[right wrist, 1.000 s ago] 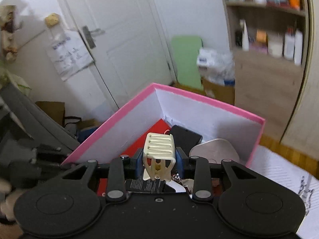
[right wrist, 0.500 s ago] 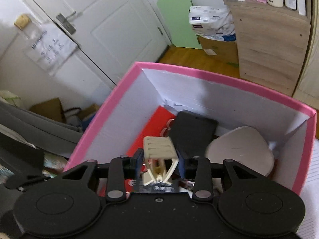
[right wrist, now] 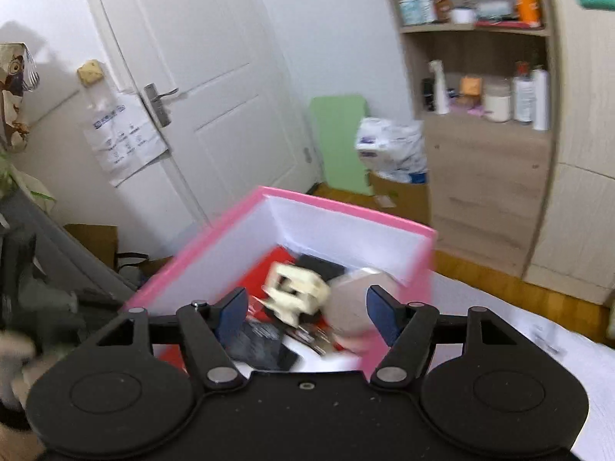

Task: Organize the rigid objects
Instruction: 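Carry the cream clip into the box and drop it on the power bank, then grasp the purple starfish with the right gripper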

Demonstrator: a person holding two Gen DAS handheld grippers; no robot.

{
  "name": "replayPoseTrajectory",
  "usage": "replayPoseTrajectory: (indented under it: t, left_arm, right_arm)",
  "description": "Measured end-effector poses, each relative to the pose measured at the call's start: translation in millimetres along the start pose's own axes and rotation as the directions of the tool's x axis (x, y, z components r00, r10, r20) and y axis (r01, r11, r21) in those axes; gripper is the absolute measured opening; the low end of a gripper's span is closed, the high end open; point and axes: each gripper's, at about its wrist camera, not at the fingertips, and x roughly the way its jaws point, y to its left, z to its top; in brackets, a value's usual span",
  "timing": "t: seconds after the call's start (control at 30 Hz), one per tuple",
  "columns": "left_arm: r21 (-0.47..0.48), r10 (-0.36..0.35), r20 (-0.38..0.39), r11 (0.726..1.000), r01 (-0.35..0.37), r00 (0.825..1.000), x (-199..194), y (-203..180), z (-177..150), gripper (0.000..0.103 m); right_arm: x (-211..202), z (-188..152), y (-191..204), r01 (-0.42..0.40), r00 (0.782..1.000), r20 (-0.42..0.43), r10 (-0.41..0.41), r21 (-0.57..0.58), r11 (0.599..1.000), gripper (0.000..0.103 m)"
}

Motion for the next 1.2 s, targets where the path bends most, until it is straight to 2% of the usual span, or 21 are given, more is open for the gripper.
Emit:
replayPoseTrajectory:
  t: [0.1, 0.23, 0.33, 0.47, 0.57, 0.67, 0.83, 0.93, 1.07, 1.13, 1.17, 1.2]
  left_arm:
    - [0.009, 0.009, 0.002, 1.0, -0.009, 1.0, 0.7, -2.8, -0.1, 0.012]
    - [0.01, 0.022, 0.005, 1.0, -0.022, 1.0, -0.4, -4.7, -2.1, 0.012]
    - [0.01, 0.037, 0.004, 0.999, -0.037, 0.999, -0.4, -7.6, -1.9, 0.012]
    - [0.006, 0.053, 0.004, 0.999, -0.053, 0.999, -0.5, -9.7, -1.8, 0.012]
    - [0.001, 0.039, -0.004, 0.999, -0.039, 0.999, -1.6, -6.3, -0.9, 0.012]
    - [0.002, 0.032, -0.013, 0.999, -0.032, 0.999, -2.0, -5.4, 0.4, 0.012]
    - [0.01, 0.029, -0.013, 1.0, -0.029, 0.999, -2.9, -5.7, -1.1, 0.012]
    - [0.006, 0.024, -0.018, 1.0, -0.024, 1.0, -2.8, -4.3, -0.6, 0.012]
    - [0.017, 0.029, -0.016, 0.999, -0.028, 0.999, -2.5, -5.3, -0.7, 0.012]
    - [0.011, 0.024, -0.018, 1.0, -0.024, 1.0, -2.6, -4.8, -0.7, 0.012]
    - [0.009, 0.024, -0.018, 1.0, -0.024, 1.0, -2.4, -5.2, -0.6, 0.012]
    - [0.007, 0.022, -0.018, 1.0, -0.022, 1.0, -2.4, -5.0, -0.7, 0.012]
  right_arm:
    - [-20.4, -25.0, -17.6, 0.067, 0.997, 0.046, -0.067, 0.006, 0.998, 0.073]
    - [-40.2, -60.9, -37.0, 0.16, 0.983, 0.101, -0.155, -0.041, 0.986, 0.073]
    - [-42.4, -82.6, -48.9, 0.185, 0.979, 0.102, -0.178, -0.065, 0.981, 0.073]
    - [-28.5, -98.9, -54.1, 0.173, 0.983, 0.077, -0.164, -0.132, 0.976, 0.073]
    - [-17.6, -102.2, -52.0, 0.151, 0.987, 0.081, -0.138, -0.192, 0.97, 0.073]
    - [-2.8, -97.8, -56.5, 0.096, 0.994, 0.071, -0.081, -0.246, 0.964, 0.073]
    - [28.1, -91.7, -60.7, 0.061, 0.998, 0.028, -0.055, -0.324, 0.944, 0.073]
    - [53.4, -81.2, -69.0, 0.069, 0.996, -0.033, -0.08, -0.261, 0.963, 0.075]
    - [60.2, -79.1, -72.7, 0.042, 0.999, -0.017, -0.048, -0.244, 0.969, 0.076]
    - [59.8, -83.2, -67.1, 0.055, 0.998, -0.009, -0.06, -0.286, 0.957, 0.067]
    - [57.2, -85.1, -63.9, 0.042, 0.999, -0.004, -0.045, -0.302, 0.952, 0.058]
    - [54.7, -86.3, -60.9, 0.028, 0.999, -0.007, -0.031, -0.309, 0.951, 0.054]
